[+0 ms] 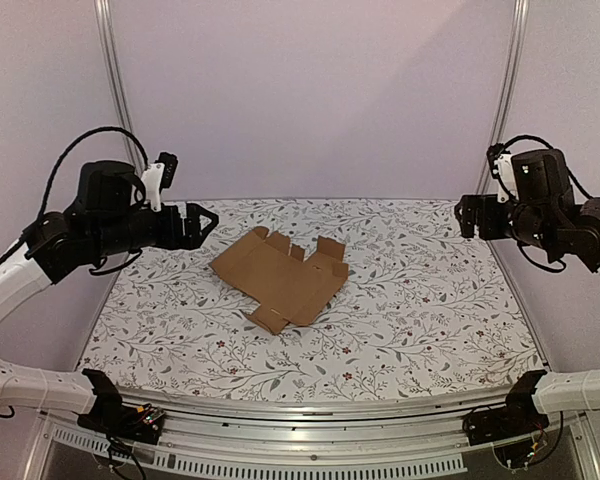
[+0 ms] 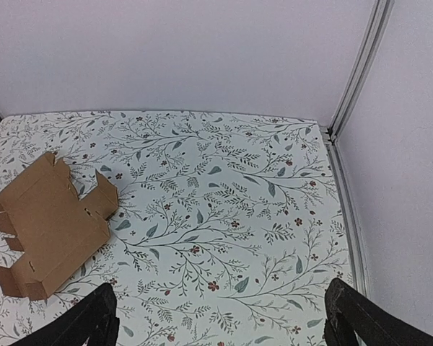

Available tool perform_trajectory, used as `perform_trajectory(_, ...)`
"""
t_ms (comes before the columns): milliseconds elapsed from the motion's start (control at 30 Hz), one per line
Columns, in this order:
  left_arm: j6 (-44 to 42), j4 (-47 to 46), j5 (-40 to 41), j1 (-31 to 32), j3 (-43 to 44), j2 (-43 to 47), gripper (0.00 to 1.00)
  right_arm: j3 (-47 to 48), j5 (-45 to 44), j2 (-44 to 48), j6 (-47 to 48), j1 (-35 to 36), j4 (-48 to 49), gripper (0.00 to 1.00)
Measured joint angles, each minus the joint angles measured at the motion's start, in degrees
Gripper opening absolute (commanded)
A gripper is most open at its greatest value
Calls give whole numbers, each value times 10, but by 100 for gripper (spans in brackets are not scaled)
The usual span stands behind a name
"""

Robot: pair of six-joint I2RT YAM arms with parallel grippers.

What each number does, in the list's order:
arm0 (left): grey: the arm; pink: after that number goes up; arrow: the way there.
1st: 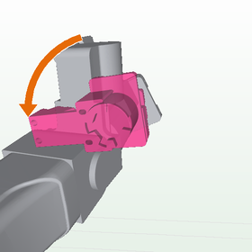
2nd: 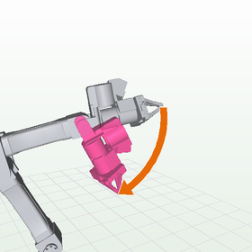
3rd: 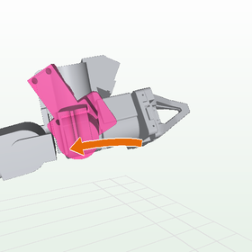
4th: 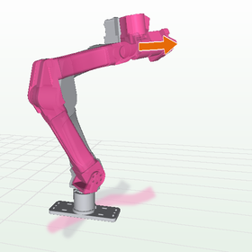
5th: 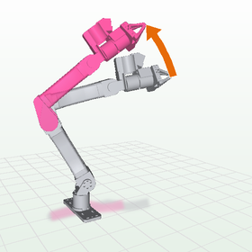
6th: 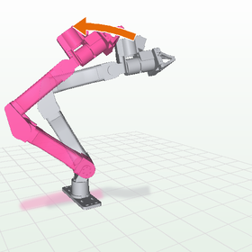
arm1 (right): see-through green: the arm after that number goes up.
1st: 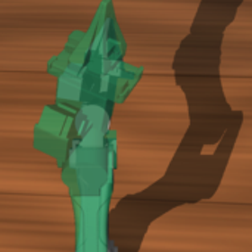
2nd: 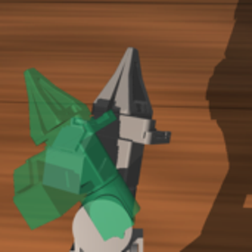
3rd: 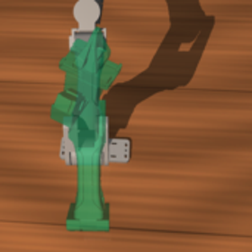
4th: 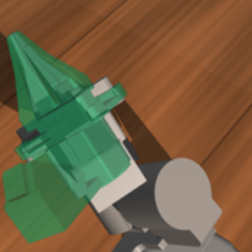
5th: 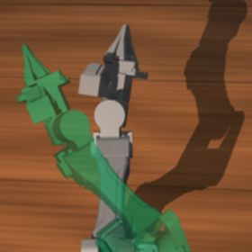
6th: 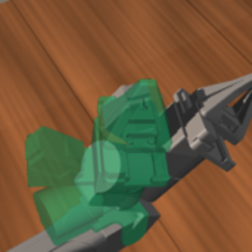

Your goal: Fold the paper box

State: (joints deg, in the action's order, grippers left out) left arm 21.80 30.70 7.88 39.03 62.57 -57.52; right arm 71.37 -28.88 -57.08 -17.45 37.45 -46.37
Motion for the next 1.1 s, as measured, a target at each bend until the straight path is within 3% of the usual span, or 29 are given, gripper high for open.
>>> perform_trajectory(300, 5, -13, 24, 0, -28, -13, 99, -16, -20, -11, -10, 0, -23, 99)
perform_trajectory(467, 11, -13, 32, 0, -47, -12, 99, -46, 28, -18, -16, 0, -7, 99)
perform_trajectory(833, 13, -10, 32, 0, -69, 35, 99, -98, 186, -111, -110, 6, 128, 99)
perform_trajectory(1100, 14, -5, 29, 0, -96, 71, 99, -129, 248, -215, -235, 60, 260, 98)
